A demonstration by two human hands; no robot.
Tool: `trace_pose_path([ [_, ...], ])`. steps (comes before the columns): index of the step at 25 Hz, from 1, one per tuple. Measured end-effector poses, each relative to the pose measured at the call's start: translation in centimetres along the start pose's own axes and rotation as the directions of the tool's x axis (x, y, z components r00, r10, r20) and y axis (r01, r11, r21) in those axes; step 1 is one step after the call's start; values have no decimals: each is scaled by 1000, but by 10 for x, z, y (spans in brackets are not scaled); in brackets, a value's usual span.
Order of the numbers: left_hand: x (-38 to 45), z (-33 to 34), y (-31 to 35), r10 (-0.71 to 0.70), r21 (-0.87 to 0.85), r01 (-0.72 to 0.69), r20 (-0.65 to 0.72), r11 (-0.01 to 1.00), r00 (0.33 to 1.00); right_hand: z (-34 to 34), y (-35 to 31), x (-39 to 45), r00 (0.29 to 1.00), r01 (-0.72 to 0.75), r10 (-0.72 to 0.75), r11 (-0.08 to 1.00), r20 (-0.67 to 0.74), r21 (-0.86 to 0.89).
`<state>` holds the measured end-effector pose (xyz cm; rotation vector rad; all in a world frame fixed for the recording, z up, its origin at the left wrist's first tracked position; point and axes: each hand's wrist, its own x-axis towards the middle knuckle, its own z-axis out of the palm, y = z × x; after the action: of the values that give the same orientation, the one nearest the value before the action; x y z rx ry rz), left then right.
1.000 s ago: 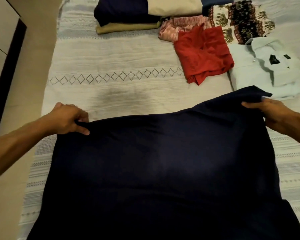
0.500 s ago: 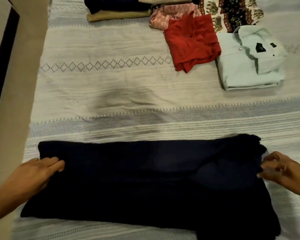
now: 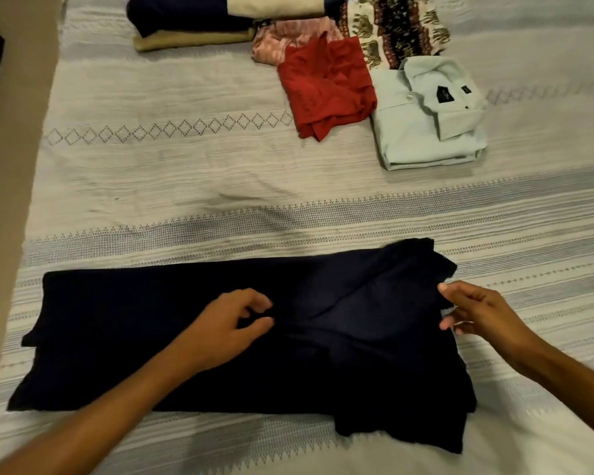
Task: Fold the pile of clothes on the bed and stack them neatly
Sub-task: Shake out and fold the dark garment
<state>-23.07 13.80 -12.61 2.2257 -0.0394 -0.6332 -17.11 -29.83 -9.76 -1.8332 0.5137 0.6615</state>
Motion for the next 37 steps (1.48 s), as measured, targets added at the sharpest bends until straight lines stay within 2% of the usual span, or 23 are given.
trace_pose_path([
  [1, 19, 28, 20, -33, -34, 34, 30, 999, 999, 1, 6, 1, 999, -53, 52, 998, 14, 26],
  [2, 38, 55, 38, -15, 38, 13, 60, 999, 998, -1, 11, 3, 994, -109, 107, 990, 29, 90],
  [4, 61, 99, 66, 75, 337, -102, 92, 936, 993, -4, 19, 10, 984, -180, 173, 960, 49, 213],
  [6, 71, 127, 86, 176, 534, -172, 44, 828, 983, -9, 15, 9, 989, -148, 143, 976, 43, 162],
  [8, 73, 144, 92, 260, 583, -187, -42, 790, 965, -8, 3, 6, 1000, -4, 2, 996, 20, 89],
  [10, 74, 151, 84, 318, 516, -200, -149, 833, 937, -2, -12, 9, 989, 149, -149, 982, -8, 119],
  [11, 74, 150, 79, 279, 350, -188, -231, 918, 932, 2, -17, 15, 981, 193, -190, 974, -36, 122],
  [12, 75, 146, 77, 163, 92, -141, -320, 986, 933, 6, -20, 22, 980, 195, -189, 974, -63, 111],
  [13, 77, 142, 76, -13, -194, -66, -377, 979, 926, 7, -19, 29, 986, 154, -147, 983, -77, 97],
  [14, 81, 136, 74, -199, -393, 36, -383, 919, 902, 7, -17, 35, 995, 86, -81, 994, -62, 74],
  [15, 85, 129, 72, -337, -471, 142, -362, 871, 869, 6, -11, 39, 1000, 11, -10, 999, -22, 42],
  [17, 88, 116, 69, -456, -454, 296, -297, 840, 839, 0, 7, 43, 992, -78, 83, 995, 93, -55],
  [19, 90, 107, 68, -459, -397, 342, -249, 851, 853, -7, 27, 42, 990, -58, 74, 990, 117, -132],
  [21, 89, 103, 67, -409, -341, 321, -227, 884, 884, -9, 39, 35, 998, -18, 26, 991, 60, -135],
  [23, 83, 101, 71, -309, -276, 236, -260, 932, 915, -10, 41, 25, 999, 37, -34, 993, 21, -115],
  [25, 75, 101, 74, -206, -246, 130, -312, 961, 927, -14, 38, 15, 993, 105, -103, 994, 52, -31],
  [27, 68, 99, 70, -160, -236, 78, -353, 969, 922, -19, 40, 7, 988, 129, -131, 991, 83, 28],
  [29, 64, 99, 61, -139, -158, 91, -323, 983, 936, -20, 49, 2, 990, 134, -127, 986, 66, -101],
  [31, 62, 103, 54, -138, -80, 119, -289, 990, 947, -16, 63, 1, 992, 114, -124, 952, -19, -284],
  [33, 63, 107, 53, -147, -68, 132, -314, 989, 938, -9, 69, 0, 990, 75, -106, 953, -89, -294],
  [36, 59, 109, 63, -184, -96, 160, -366, 982, 912, -5, 66, -5, 986, 97, -131, 951, -99, -293],
  [37, 52, 110, 70, -142, -40, 138, -415, 990, 899, -2, 66, -10, 983, 94, -133, 957, -127, -275],
])
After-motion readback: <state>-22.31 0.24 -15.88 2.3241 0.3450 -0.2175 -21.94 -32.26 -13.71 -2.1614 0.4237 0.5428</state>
